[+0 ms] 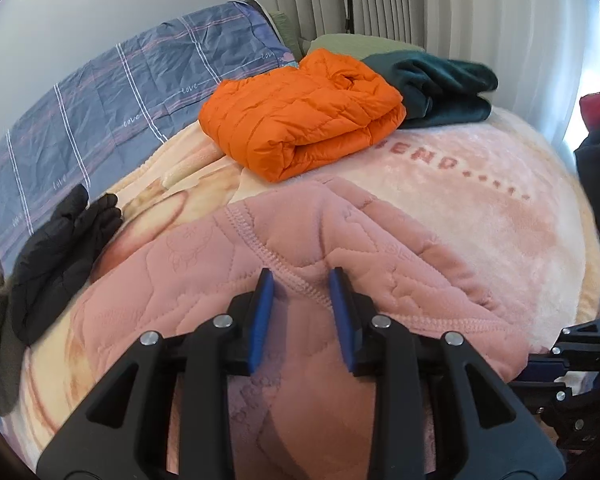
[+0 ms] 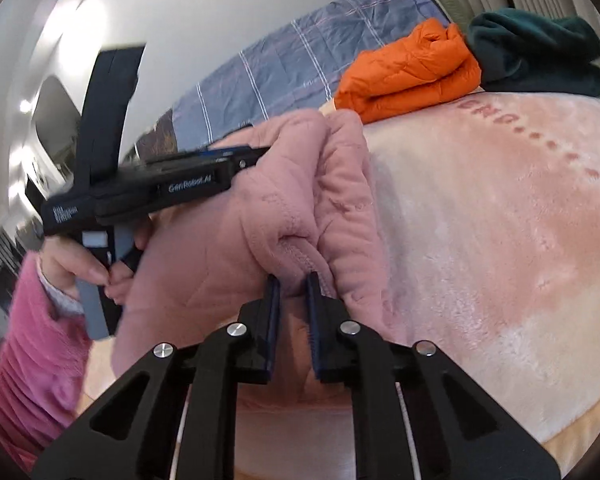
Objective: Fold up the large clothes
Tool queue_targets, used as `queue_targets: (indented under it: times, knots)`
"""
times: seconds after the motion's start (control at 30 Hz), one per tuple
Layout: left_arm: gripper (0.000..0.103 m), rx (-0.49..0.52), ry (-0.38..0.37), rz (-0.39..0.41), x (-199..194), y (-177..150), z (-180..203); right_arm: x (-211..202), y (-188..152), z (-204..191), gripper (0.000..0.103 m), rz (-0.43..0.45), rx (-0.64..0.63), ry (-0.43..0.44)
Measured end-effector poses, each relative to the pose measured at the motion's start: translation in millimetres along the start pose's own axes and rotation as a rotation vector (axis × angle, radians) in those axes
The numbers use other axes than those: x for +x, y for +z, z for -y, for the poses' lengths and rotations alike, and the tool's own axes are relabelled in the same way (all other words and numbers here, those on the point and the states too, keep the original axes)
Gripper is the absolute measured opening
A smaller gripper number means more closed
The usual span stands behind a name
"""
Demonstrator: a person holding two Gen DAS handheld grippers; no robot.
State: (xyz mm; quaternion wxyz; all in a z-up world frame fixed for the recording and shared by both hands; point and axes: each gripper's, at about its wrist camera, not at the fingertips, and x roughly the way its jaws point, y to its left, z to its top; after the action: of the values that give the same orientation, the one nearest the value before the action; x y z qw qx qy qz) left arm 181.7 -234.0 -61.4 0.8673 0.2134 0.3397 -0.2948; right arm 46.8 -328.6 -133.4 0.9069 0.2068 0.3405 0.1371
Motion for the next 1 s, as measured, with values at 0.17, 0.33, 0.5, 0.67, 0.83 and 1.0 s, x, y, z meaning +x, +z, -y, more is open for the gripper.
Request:
queue_targets:
  times: [0.17,0.33,0.5,0.67,0.83,1.0]
  knots:
    - [0.03,0.07,0.061,-0.032,10,4,17,5,-6,-11,0.012,0.009,-0.075,-0.092]
    - [0.031,0.064,0.071,-0.014,5,0,16,8,-5,-13,0.012,0.005,-0.084,-0.088]
    - [0.031,0.059,0.063,-0.024,-5,5,15,4,-12,-18,0.012,0.022,-0.116,-0.126]
    - [0.033,0.019,0.042,-0.028,-26,28,2,2,-15,-23,0.012,0.036,-0.149,-0.147]
    - [0.044,0.001,0.084,-0.002,-22,47,-20,2,-14,-19,0.012,0.026,-0.143,-0.122]
    - [0.052,-0.058,0.094,-0.205,65,32,-40,6,-12,-21,0.012,0.024,-0.144,-0.12]
